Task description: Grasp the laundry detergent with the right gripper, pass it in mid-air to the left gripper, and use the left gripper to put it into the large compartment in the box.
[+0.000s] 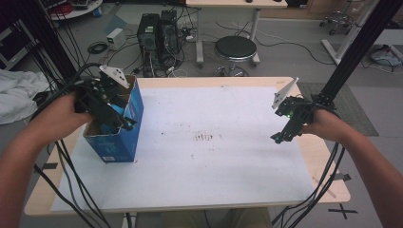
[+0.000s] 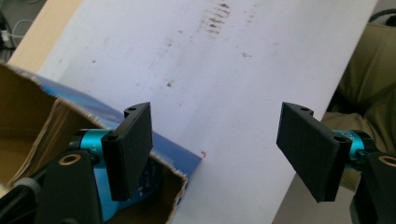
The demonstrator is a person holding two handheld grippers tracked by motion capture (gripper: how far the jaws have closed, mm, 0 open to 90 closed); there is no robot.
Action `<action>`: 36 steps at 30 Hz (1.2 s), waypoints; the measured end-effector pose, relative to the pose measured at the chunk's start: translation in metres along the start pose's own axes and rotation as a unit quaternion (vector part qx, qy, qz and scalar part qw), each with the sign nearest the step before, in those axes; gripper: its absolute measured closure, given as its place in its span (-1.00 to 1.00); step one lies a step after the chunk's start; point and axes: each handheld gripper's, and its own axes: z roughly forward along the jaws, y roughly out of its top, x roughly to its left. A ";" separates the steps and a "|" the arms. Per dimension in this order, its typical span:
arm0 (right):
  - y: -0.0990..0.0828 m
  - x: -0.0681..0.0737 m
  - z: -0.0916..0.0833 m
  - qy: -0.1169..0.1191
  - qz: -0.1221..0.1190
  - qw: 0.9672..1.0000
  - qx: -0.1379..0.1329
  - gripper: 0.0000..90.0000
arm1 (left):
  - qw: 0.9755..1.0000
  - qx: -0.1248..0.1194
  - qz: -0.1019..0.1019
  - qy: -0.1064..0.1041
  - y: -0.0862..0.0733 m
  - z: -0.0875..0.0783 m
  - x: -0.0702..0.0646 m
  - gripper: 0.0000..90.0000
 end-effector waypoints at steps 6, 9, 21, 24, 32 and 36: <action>0.000 0.005 -0.002 -0.003 -0.001 1.000 -0.003 -0.95 | 1.000 0.007 0.027 -0.014 0.012 0.013 -0.015 -0.40; 0.000 0.007 -0.003 -0.004 -0.001 1.000 -0.003 -0.95 | 0.999 0.016 0.046 -0.023 0.019 0.020 -0.022 -0.74; 0.001 0.013 -0.004 -0.007 -0.001 1.000 -0.008 -0.95 | 0.995 0.040 0.079 -0.045 0.037 0.046 -0.041 -0.74; 0.000 0.014 -0.004 -0.007 -0.001 1.000 -0.009 -0.95 | 0.994 0.048 0.085 -0.048 0.040 0.053 -0.045 -0.74; 0.000 0.017 -0.006 -0.011 -0.002 1.000 -0.016 -0.95 | 0.993 0.063 0.093 -0.036 0.049 0.066 -0.052 -0.74; -0.001 0.017 -0.005 -0.011 -0.002 1.000 -0.017 -0.95 | 0.994 0.060 0.086 -0.037 0.051 0.069 -0.052 -0.74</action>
